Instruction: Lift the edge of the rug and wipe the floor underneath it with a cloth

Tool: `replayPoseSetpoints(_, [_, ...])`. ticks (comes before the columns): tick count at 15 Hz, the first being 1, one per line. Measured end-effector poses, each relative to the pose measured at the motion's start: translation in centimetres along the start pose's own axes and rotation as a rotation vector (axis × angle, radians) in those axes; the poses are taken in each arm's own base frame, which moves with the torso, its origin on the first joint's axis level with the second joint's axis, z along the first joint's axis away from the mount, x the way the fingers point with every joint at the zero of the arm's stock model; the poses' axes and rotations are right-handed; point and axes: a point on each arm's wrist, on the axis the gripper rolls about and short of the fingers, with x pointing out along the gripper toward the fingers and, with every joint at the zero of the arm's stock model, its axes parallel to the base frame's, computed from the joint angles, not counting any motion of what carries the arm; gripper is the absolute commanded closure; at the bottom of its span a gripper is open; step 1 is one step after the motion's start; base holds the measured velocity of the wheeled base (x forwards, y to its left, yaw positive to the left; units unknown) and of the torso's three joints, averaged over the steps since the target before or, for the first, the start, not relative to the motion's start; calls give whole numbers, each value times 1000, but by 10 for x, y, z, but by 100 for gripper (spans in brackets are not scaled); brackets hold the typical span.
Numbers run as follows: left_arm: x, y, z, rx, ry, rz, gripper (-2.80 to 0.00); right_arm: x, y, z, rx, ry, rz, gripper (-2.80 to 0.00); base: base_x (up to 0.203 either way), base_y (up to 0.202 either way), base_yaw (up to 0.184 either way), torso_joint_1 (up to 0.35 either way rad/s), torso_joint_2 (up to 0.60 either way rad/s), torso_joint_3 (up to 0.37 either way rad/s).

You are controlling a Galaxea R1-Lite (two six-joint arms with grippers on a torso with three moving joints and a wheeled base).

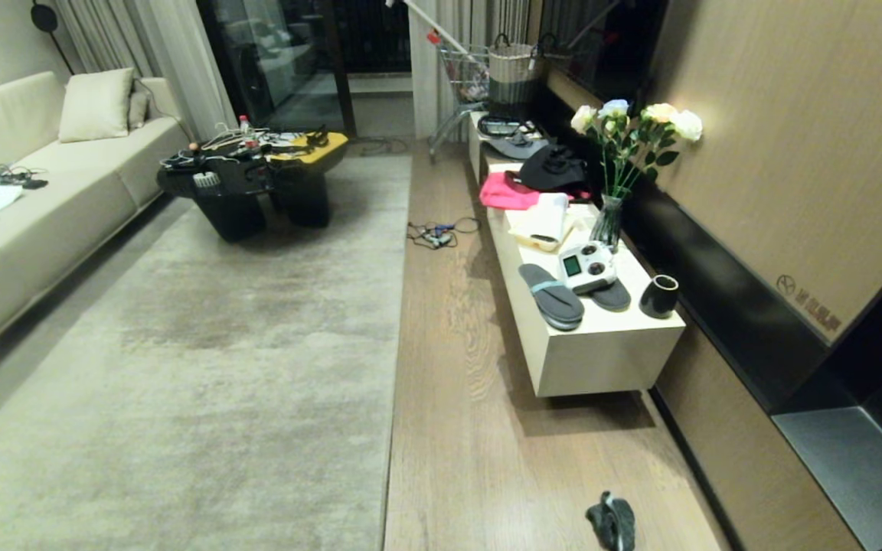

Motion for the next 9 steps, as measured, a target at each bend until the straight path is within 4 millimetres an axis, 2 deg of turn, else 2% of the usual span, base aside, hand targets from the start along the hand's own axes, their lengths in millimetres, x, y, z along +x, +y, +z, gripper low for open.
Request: replayPoseSetpoints(9, [0,0,0,0,0,0,0,0,0,0,1,0,0,0,0,0,0,195,-561,-364])
